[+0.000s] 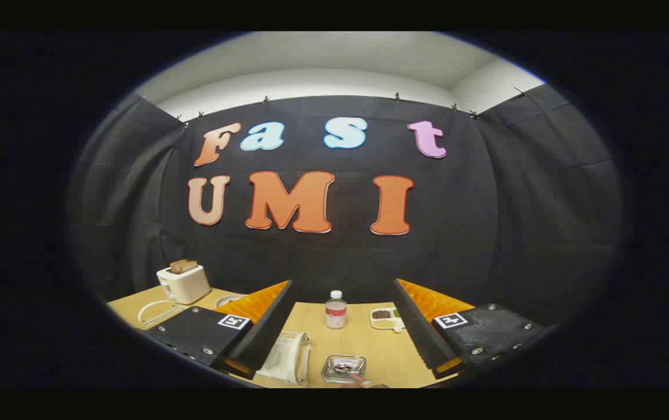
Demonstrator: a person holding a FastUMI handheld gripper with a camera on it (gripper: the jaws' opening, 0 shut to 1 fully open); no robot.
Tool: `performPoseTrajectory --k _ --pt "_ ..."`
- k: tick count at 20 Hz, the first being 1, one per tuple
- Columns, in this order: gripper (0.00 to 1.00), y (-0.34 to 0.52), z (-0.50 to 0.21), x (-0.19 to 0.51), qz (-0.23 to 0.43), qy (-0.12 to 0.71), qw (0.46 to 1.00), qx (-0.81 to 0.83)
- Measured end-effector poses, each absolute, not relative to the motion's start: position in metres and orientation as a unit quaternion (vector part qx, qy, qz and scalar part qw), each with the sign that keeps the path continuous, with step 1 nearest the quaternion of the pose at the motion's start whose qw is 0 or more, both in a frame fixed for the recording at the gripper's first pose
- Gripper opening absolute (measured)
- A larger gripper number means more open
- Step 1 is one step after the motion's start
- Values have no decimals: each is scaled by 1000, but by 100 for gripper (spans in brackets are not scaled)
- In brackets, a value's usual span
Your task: Take the plate from the dish rack, then take the spoon from the basket and place it into the plate.
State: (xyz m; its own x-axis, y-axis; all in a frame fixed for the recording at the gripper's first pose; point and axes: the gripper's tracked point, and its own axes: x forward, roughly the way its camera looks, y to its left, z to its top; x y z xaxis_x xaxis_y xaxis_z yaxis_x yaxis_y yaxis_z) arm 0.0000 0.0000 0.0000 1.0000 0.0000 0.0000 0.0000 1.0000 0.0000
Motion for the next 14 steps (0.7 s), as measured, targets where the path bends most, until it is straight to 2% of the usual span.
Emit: performPoseTrajectory --k 4,14 --pt "98 11 -3 1 20 8 1000 13" --pt "99 -23 0 -4 -11 21 1000 4"
